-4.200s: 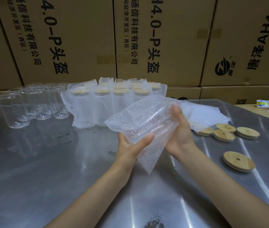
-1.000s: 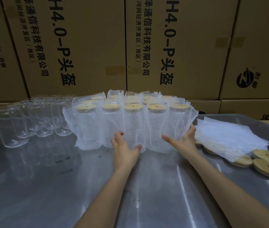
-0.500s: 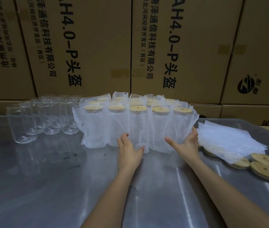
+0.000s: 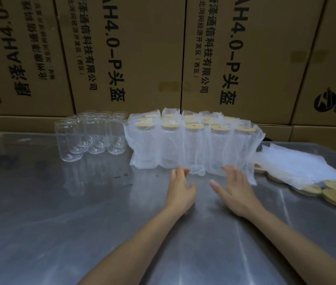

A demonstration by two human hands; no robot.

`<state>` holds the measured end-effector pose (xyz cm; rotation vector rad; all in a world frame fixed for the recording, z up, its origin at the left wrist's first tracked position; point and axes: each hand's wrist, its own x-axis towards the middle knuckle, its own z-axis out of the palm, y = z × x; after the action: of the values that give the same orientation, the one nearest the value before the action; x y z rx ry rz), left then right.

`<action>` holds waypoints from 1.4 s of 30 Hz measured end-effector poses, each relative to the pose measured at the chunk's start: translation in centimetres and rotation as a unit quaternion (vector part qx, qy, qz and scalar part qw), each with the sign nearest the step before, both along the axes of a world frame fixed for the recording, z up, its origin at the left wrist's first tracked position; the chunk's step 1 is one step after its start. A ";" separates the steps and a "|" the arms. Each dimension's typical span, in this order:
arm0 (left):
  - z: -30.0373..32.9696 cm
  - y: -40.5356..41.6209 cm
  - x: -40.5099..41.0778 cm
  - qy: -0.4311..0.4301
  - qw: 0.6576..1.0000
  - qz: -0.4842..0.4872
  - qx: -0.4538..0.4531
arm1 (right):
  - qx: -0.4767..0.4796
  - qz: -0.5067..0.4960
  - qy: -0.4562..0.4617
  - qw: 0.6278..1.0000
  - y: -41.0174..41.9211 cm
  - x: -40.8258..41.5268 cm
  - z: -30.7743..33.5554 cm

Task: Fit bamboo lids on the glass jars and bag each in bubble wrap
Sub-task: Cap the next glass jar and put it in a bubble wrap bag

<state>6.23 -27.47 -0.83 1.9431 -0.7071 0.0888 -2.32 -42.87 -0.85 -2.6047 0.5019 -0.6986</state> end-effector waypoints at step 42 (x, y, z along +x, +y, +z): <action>9.4 20.1 23.3 -0.247 0.738 0.372 0.505 | -0.098 0.129 0.227 0.960 9.0 2.4 0.3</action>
<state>29.49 -7.40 8.54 3.2444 -0.2070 0.9123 0.11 -33.88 -0.57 -2.9529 0.2150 -0.0616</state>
